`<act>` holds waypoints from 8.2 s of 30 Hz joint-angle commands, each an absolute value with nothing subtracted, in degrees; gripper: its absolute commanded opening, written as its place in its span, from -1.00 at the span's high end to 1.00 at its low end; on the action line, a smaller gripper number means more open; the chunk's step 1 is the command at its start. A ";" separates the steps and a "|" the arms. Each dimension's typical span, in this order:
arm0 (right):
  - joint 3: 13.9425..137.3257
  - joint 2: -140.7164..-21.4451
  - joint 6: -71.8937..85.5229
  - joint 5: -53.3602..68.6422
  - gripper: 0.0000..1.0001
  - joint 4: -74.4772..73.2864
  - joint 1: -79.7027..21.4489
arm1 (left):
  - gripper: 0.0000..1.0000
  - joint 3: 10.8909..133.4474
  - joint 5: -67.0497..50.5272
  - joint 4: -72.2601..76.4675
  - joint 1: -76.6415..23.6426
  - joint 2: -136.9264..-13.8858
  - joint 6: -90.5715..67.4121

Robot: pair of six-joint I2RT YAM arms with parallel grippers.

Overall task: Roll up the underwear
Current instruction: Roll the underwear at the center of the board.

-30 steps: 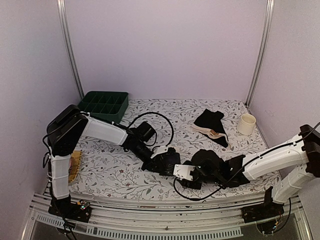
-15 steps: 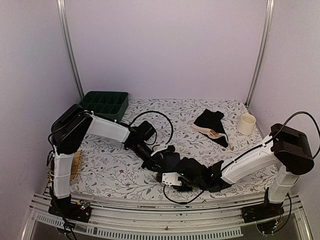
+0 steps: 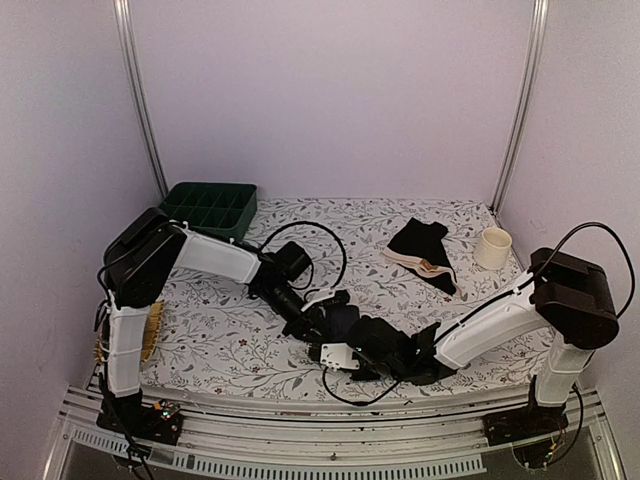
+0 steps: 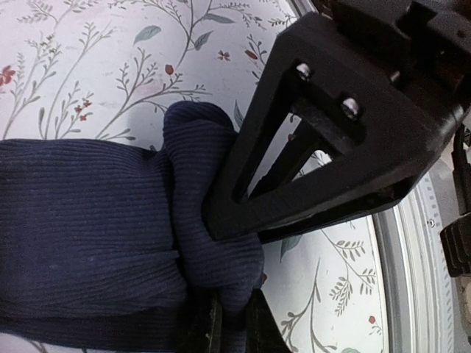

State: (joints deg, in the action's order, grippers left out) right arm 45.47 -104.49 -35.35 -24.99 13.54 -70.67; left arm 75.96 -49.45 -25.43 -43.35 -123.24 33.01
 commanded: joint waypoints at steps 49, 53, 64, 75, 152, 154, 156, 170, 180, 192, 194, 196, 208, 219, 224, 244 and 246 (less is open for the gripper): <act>76.47 -116.32 -8.65 29.23 0.60 -34.10 -55.48 | -0.03 27.45 -22.61 29.22 -52.33 -89.52 50.80; 76.70 -116.95 -8.59 28.25 0.60 -33.91 -55.42 | -0.03 27.95 -17.65 32.74 -54.19 -92.08 49.65; 77.34 -116.86 -9.30 26.37 0.60 -32.69 -54.79 | 0.03 31.56 -13.49 31.48 -56.25 -97.26 48.51; 76.82 -116.15 -9.71 25.91 0.60 -32.34 -54.81 | 0.42 34.81 -15.92 25.03 -56.22 -100.24 48.67; 50.86 -110.98 -44.11 -23.72 0.52 10.35 -66.98 | 1.00 79.19 -55.90 -35.68 -35.55 -130.30 36.15; 51.59 -111.25 -43.50 -22.91 0.64 9.01 -66.97 | 1.00 79.19 -55.91 -35.68 -35.51 -130.05 36.29; 52.04 -111.14 -42.74 -22.54 0.72 7.91 -67.02 | 1.00 79.11 -55.80 -35.73 -35.44 -129.79 36.35; 61.79 -109.44 -15.98 -10.47 0.78 -22.71 -67.40 | -0.18 67.78 -49.40 -20.74 -34.71 -111.28 33.64; 72.24 -115.12 -7.76 9.10 0.76 -33.28 -65.09 | -0.26 48.79 -43.71 1.28 -33.93 -93.14 40.75; 79.34 -120.24 -7.55 31.85 0.74 -38.75 -52.95 | -0.17 32.42 -40.38 14.91 -39.08 -87.92 61.82; 80.19 -120.64 -8.02 33.11 0.73 -39.44 -52.32 | -0.18 30.00 -36.70 19.05 -41.39 -87.42 62.70; 81.07 -121.51 -8.53 34.30 0.72 -40.05 -51.95 | -0.19 28.09 -32.99 22.88 -43.83 -87.64 63.41; 83.38 -125.18 -9.51 35.34 0.72 -40.37 -51.35 | -0.22 30.00 -15.80 29.82 -54.01 -93.96 62.45; 83.50 -125.92 -9.88 34.96 0.73 -40.20 -51.19 | -0.19 31.17 -4.53 35.34 -58.46 -102.92 64.40; 83.34 -125.65 -10.02 34.66 0.72 -40.18 -51.16 | 0.10 31.69 -3.10 35.44 -58.77 -105.20 64.34; 56.02 -86.27 -7.47 11.99 -0.13 -20.80 -54.27 | 1.00 46.29 -19.73 8.06 -57.09 -108.57 46.00; 51.19 -81.90 -8.72 5.54 -0.15 -16.54 -57.34 | 1.00 48.12 -22.31 4.25 -55.97 -109.05 44.11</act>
